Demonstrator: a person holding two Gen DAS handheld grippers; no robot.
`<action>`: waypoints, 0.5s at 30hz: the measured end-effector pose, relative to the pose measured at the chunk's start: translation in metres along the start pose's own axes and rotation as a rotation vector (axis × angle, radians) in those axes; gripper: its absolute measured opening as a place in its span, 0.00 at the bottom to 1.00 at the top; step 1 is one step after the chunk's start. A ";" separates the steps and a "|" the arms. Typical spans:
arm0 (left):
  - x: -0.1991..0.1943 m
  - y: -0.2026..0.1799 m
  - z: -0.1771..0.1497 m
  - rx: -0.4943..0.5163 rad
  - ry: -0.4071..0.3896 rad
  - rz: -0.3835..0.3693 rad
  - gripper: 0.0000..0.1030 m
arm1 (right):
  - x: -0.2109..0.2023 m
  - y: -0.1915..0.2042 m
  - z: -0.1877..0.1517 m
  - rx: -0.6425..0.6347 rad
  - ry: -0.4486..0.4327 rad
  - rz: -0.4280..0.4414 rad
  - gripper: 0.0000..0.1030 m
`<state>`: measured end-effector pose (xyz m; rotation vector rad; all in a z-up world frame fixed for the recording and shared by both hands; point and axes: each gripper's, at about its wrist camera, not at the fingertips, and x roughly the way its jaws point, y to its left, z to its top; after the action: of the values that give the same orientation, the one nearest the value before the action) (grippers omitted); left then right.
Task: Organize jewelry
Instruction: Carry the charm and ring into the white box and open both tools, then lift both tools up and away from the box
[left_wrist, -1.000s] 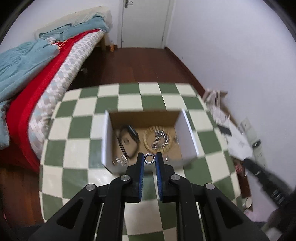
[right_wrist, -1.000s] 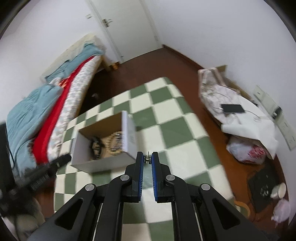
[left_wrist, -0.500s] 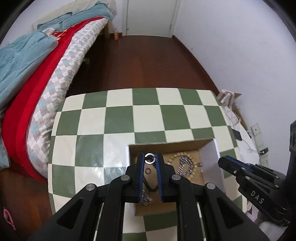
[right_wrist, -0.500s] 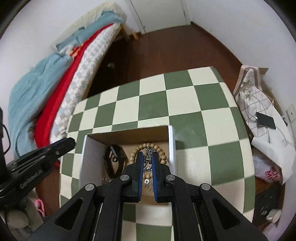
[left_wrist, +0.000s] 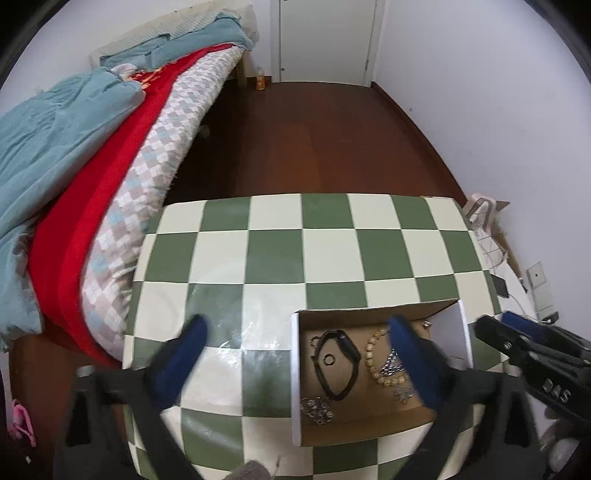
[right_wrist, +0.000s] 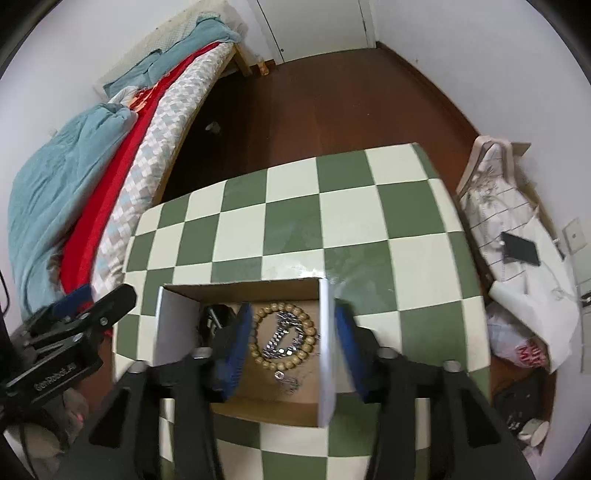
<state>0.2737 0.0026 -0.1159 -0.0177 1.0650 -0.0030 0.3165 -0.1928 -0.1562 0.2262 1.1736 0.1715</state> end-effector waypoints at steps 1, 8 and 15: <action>-0.002 0.000 -0.002 0.004 -0.005 0.011 1.00 | -0.002 0.002 -0.003 -0.013 -0.001 -0.038 0.75; -0.009 0.002 -0.030 0.014 -0.004 0.056 1.00 | 0.002 0.014 -0.040 -0.069 0.050 -0.179 1.00; -0.020 0.002 -0.061 0.018 0.013 0.081 1.00 | -0.009 0.018 -0.068 -0.072 0.047 -0.231 1.00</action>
<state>0.2107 0.0036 -0.1278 0.0419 1.0780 0.0604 0.2495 -0.1718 -0.1684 0.0221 1.2279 0.0160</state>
